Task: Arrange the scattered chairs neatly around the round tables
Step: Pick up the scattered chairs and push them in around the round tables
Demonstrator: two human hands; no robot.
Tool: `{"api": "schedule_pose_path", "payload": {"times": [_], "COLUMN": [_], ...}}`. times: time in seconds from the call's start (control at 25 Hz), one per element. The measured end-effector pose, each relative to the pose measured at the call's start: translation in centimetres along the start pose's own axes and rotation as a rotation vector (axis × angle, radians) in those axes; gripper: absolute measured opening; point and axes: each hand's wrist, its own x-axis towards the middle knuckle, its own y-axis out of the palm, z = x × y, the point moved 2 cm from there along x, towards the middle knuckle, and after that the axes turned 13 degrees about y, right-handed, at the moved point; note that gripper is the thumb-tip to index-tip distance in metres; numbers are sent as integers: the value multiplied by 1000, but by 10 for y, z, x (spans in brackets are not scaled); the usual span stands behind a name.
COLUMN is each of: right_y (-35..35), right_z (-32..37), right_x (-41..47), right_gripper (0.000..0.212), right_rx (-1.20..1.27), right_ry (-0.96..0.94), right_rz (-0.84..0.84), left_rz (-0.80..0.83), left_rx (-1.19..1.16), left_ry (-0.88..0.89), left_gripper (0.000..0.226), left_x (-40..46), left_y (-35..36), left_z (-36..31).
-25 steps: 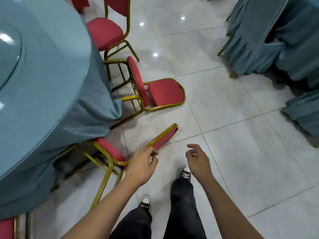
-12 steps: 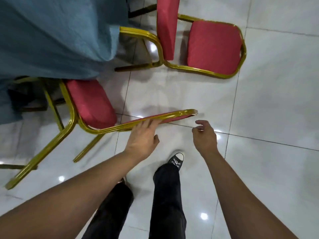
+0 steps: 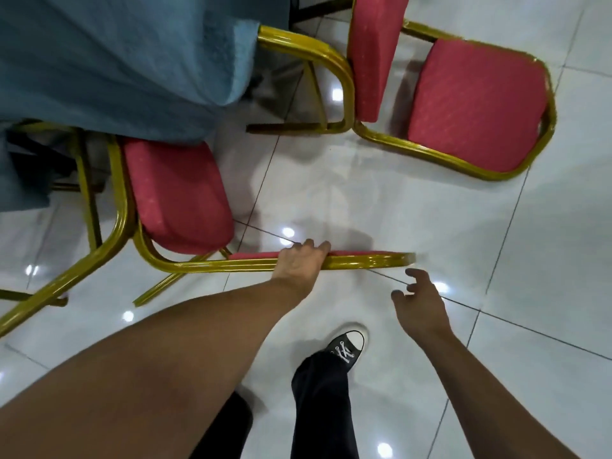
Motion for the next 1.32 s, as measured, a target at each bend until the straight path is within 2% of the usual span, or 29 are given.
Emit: {"api": "schedule_pose_path", "payload": {"times": [0.12,0.24,0.32,0.4,0.44,0.64,0.84,0.96,1.16,1.32], "right_y": [-26,-49,-64,-78,-85,-123,-144,-139,-86,-8], "right_z": [6,18,26,29,30,38,66,89,124,120], "right_x": [-19,-32,-47,-72,-89,-196,-323,-406,-542,-632], "right_gripper": [68,81,68,38,32,35,30,25,13,35], "right_rx": [-76,-166,-235,-266,-285,-346,-545,-689,-858,-696], "right_ry": [-65,-128,-206,-265,-267,-377,-535,-701,-895,-1132], "right_rz": [-95,-121,-108,-112,-127,-237,-350,-456,-474,-322], "left_rz": [-29,-95,-145,-163,-158,-186,-342,-451,-569,-731], "left_rx": [-61,-142,-198,-254,-280,-392,-387,-384,-539,-635], "left_ry": [32,57,94,116,124,141,109,49,-131,-164], "left_gripper": [55,48,42,38,36,39,41,37,30,36], "left_x": [-34,-79,-109,-135,-149,-238,-350,-419,-535,-627], "left_y": [-21,-54,-80,-103,-113,-153,-162,-151,-129,-112], "left_z": [5,10,10,7,7,5,12,36,90,121]}}
